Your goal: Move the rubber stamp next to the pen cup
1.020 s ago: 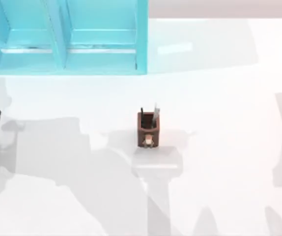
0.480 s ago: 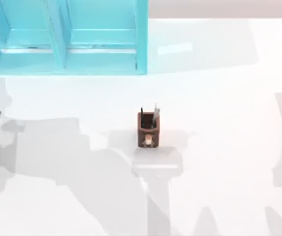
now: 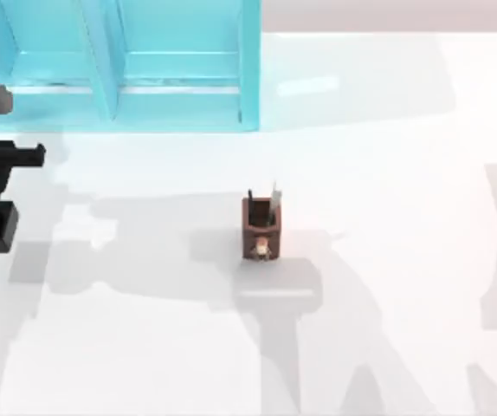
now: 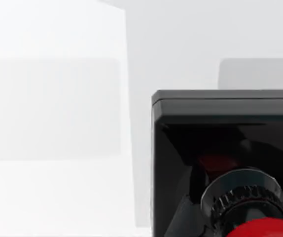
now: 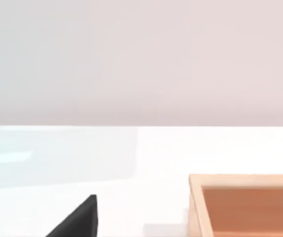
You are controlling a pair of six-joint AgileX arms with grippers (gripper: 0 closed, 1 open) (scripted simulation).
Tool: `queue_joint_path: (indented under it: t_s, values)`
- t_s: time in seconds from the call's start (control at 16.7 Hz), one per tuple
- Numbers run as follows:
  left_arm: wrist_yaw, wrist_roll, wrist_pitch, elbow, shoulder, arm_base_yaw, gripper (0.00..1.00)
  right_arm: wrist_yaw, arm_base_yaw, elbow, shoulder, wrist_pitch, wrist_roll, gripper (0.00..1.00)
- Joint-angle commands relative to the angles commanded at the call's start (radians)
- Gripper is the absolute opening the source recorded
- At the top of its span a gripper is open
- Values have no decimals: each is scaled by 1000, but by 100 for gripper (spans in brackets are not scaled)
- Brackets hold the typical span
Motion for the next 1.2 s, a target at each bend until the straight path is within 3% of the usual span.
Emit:
queue_joint_path:
  t_s: [0.42,0.84,1.2]
  values:
    - [0,-241,-313,262,-55,-240,0,0,0,0,0,0,0,100]
    - [1,-263,-317,285,-38,-259,0,0,0,0,0,0,0,100]
    - [3,-436,-299,493,204,-436,0,0,0,0,0,0,0,100]
